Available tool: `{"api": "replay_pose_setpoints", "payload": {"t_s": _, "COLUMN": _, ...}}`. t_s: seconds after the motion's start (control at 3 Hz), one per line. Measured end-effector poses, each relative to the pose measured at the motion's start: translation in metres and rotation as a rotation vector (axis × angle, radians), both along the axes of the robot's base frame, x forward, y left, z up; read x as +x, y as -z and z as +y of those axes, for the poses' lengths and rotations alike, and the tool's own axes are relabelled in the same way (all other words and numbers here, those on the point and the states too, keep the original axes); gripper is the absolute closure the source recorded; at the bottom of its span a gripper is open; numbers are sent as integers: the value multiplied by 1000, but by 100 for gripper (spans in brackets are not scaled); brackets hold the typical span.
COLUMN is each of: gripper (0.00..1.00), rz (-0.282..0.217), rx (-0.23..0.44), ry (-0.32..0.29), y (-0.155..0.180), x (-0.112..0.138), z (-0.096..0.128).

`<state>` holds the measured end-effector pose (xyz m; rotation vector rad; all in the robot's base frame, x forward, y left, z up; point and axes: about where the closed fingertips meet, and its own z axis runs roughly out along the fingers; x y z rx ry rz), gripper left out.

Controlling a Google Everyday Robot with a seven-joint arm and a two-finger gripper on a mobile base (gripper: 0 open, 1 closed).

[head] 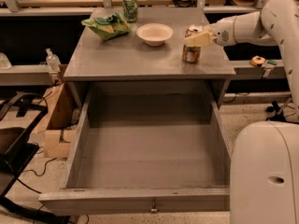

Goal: Pick orange can from top drawer and place on counter

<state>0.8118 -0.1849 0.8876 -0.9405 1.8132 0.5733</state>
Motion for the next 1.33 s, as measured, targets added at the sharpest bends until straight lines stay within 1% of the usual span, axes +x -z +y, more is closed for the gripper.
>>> {"api": "replay_pose_setpoints", "payload": {"t_s": 1.0, "gripper": 13, "rz": 3, "rx": 1, "ry": -3, "y": 0, "x": 1, "z": 3}}
{"api": "replay_pose_setpoints", "payload": {"t_s": 1.33, "gripper": 0, "rz": 6, "rx": 2, "ry": -7, "y": 2, "x": 2, "z": 6}}
